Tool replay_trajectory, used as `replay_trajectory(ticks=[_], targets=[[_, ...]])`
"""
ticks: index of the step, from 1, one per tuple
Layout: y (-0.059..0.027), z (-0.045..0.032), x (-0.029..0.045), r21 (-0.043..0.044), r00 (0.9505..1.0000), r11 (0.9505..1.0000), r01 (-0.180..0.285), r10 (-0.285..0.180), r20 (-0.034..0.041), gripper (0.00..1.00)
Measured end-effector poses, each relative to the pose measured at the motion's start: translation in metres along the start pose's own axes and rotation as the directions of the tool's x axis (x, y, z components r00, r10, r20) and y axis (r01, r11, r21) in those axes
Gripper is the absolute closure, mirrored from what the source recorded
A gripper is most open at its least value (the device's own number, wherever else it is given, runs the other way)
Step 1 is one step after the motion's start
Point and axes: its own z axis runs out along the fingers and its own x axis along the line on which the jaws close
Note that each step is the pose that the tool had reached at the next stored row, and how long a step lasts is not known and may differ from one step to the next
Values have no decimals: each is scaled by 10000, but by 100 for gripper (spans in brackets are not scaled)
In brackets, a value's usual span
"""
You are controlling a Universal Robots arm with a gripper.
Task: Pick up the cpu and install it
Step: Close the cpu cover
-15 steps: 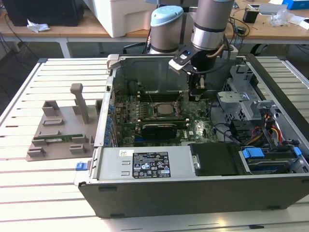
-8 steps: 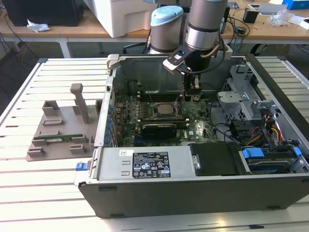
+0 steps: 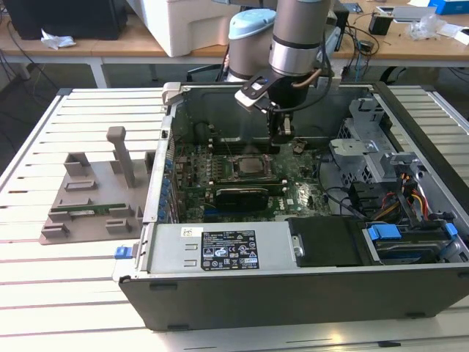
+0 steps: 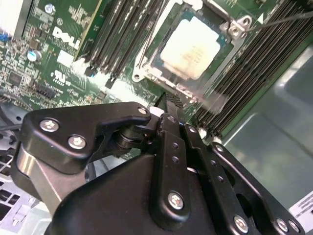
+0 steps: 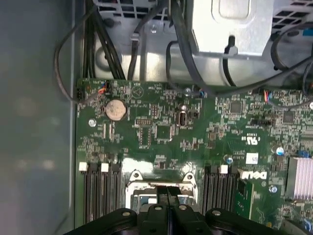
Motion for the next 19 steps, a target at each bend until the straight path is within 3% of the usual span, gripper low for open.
replay_trajectory(ticks=[19], targets=[[-426,33,15,-3,10000,10000,1,-1,1,89]])
